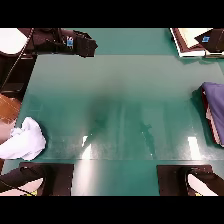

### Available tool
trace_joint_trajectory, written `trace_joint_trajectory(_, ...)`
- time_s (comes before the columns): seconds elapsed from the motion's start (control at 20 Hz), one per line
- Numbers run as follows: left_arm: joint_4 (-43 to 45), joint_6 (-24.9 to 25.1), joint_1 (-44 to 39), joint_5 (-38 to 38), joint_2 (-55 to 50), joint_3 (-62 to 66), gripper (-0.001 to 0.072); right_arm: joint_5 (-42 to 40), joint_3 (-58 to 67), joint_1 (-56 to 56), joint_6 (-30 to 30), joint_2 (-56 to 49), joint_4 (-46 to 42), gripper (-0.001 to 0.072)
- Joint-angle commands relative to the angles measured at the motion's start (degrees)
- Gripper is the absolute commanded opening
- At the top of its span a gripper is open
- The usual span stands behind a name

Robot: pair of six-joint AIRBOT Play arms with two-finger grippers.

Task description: Fold the shirts.

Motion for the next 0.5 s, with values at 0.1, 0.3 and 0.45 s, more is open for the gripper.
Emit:
trace_joint_trajectory(0.1, 0.0, 0.0, 0.0, 0.0, 0.0, 0.0, 0.0030, 0.4, 0.0, 0.1, 0.0, 0.0, 0.0, 0.0017)
trace_joint_trajectory(0.3, 0.0, 0.0, 0.0, 0.0, 0.0, 0.0, 0.0031, 0.5, 0.0, 0.1, 0.0, 0.0, 0.0, 0.0017)
trace_joint_trajectory(0.45, 0.0, 0.0, 0.0, 0.0, 0.0, 0.0, 0.0030, 0.8, 0.0, 0.1, 0.0, 0.0, 0.1, 0.0016)
